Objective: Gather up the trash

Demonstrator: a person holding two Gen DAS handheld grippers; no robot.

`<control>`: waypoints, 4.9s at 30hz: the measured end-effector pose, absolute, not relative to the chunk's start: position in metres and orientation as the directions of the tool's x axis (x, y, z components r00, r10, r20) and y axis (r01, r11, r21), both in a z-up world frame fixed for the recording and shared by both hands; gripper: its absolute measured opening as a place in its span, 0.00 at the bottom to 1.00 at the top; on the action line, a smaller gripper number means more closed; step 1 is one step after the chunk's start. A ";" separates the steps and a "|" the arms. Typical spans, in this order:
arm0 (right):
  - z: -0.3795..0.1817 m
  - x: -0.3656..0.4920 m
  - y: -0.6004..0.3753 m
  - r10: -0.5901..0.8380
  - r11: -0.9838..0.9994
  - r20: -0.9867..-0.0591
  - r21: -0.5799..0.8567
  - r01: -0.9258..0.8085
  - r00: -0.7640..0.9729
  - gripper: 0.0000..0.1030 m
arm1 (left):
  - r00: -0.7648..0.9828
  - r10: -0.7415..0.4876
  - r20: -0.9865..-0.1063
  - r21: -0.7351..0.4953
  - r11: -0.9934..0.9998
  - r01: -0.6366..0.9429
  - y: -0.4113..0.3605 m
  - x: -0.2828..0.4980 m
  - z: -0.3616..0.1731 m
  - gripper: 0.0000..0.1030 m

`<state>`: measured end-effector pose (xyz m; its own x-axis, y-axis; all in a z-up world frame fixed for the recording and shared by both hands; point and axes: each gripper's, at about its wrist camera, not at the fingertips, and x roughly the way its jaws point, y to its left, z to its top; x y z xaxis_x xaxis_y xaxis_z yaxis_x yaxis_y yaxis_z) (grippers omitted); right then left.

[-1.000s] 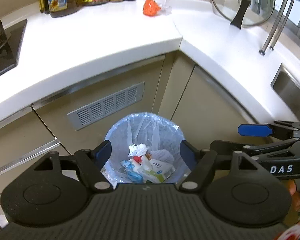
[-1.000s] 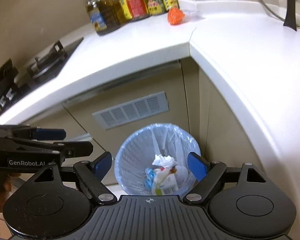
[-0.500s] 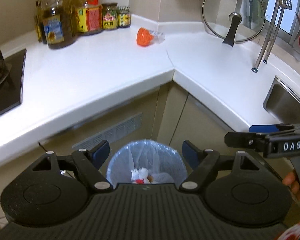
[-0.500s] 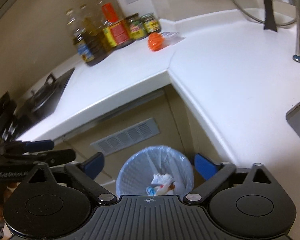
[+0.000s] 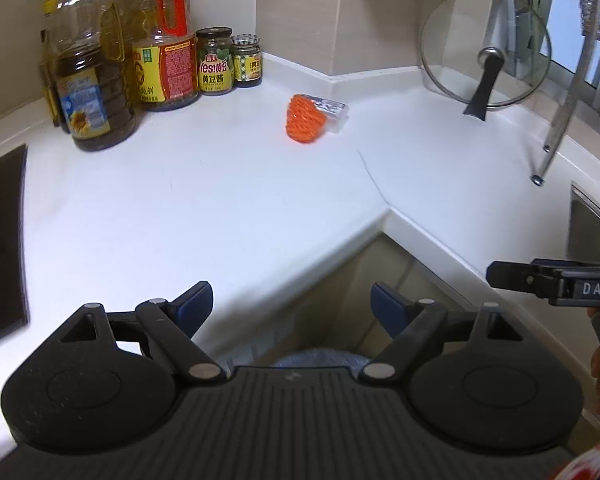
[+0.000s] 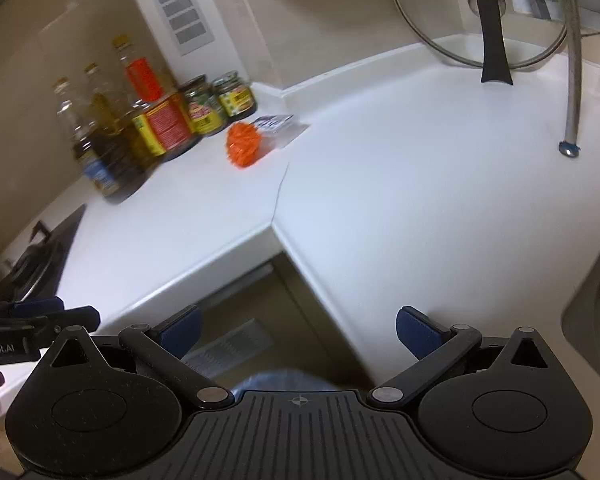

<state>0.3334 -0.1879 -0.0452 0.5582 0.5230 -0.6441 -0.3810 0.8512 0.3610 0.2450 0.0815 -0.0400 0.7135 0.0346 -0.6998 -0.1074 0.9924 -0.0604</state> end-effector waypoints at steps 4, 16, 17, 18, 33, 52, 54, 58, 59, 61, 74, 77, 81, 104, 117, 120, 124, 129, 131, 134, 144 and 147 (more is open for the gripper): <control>-0.047 0.356 -0.170 0.492 0.869 -0.648 0.317 -0.381 0.581 0.99 | 0.735 0.003 -0.678 -0.065 0.996 -0.064 0.097 0.281 -0.037 0.81; -0.058 0.440 -0.125 0.416 0.909 -0.638 0.280 -0.308 0.648 0.99 | 0.764 -0.049 -0.644 -0.045 0.999 0.026 0.119 0.398 -0.042 0.81; -0.059 0.446 -0.122 0.419 0.908 -0.631 0.288 -0.305 0.653 0.99 | 0.766 -0.054 -0.641 -0.045 0.998 0.032 0.120 0.406 -0.043 0.79; -0.059 0.452 -0.119 0.419 0.908 -0.624 0.292 -0.300 0.660 0.99 | 0.770 -0.063 -0.634 -0.049 0.998 0.042 0.121 0.414 -0.044 0.79; -0.060 0.506 -0.098 0.377 0.925 -0.590 0.272 -0.264 0.714 0.99 | 0.773 -0.106 -0.626 -0.025 0.993 0.116 0.124 0.497 -0.071 0.71; -0.064 0.523 -0.086 0.427 0.904 -0.562 0.275 -0.327 0.708 0.99 | 0.770 -0.136 -0.624 -0.025 0.988 0.154 0.133 0.518 -0.081 0.31; -0.065 0.527 -0.080 0.451 0.893 -0.553 0.270 -0.361 0.701 0.99 | 0.776 -0.129 -0.617 -0.026 0.989 0.144 0.138 0.515 -0.077 0.31; -0.067 0.534 -0.066 0.502 0.861 -0.530 0.230 -0.454 0.684 0.99 | 0.784 -0.094 -0.614 -0.020 0.994 0.103 0.150 0.514 -0.071 0.31; -0.068 0.536 -0.062 0.512 0.853 -0.526 0.215 -0.476 0.679 0.99 | 0.783 -0.084 -0.616 -0.018 0.995 0.093 0.153 0.514 -0.069 0.31; -0.071 0.541 -0.054 0.520 0.842 -0.528 0.182 -0.508 0.671 0.99 | 0.781 -0.072 -0.620 -0.017 0.997 0.078 0.157 0.513 -0.067 0.31; -0.092 0.593 -0.023 0.547 0.792 -0.577 0.123 -0.598 0.606 0.87 | 0.767 -0.037 -0.640 -0.026 0.999 0.027 0.172 0.512 -0.071 0.31; -0.093 0.597 -0.021 0.557 0.783 -0.575 0.121 -0.610 0.599 0.82 | 0.767 -0.035 -0.641 -0.028 0.999 0.022 0.175 0.513 -0.071 0.31; -0.093 0.596 -0.017 0.551 0.782 -0.572 0.099 -0.616 0.608 0.70 | 0.762 -0.032 -0.647 -0.035 0.999 0.013 0.178 0.514 -0.072 0.31; -0.062 0.532 -0.046 0.530 0.813 -0.506 0.074 -0.578 0.681 0.65 | 0.765 -0.032 -0.643 -0.041 0.999 0.007 0.166 0.484 -0.063 0.31; -0.058 0.485 -0.072 0.508 0.828 -0.494 0.056 -0.557 0.705 0.63 | 0.769 -0.037 -0.638 -0.048 0.999 0.007 0.142 0.448 -0.056 0.31; -0.063 0.475 -0.079 0.493 0.833 -0.506 0.039 -0.552 0.707 0.63 | 0.771 -0.042 -0.636 -0.053 0.999 0.010 0.137 0.441 -0.055 0.31; -0.072 0.464 -0.090 0.478 0.838 -0.540 0.044 -0.543 0.693 0.63 | 0.769 -0.050 -0.637 -0.063 0.998 0.013 0.133 0.435 -0.056 0.31; -0.078 0.461 -0.092 0.477 0.835 -0.598 0.079 -0.545 0.644 0.65 | 0.762 -0.059 -0.645 -0.072 0.997 0.016 0.130 0.432 -0.059 0.31; -0.078 0.461 -0.089 0.476 0.831 -0.618 0.083 -0.550 0.625 0.77 | 0.760 -0.064 -0.647 -0.078 0.997 0.018 0.130 0.432 -0.060 0.31; -0.075 0.461 -0.086 0.467 0.834 -0.608 0.061 -0.548 0.643 0.80 | 0.758 -0.071 -0.648 -0.085 0.996 0.021 0.131 0.432 -0.060 0.31; -0.074 0.478 -0.068 0.455 0.828 -0.625 0.036 -0.559 0.635 0.62 | 0.757 -0.076 -0.649 -0.083 0.996 0.029 0.135 0.436 -0.061 0.31; -0.074 0.480 -0.067 0.452 0.832 -0.627 0.040 -0.553 0.634 0.61 | 0.756 -0.076 -0.651 -0.083 0.996 0.029 0.135 0.436 -0.062 0.31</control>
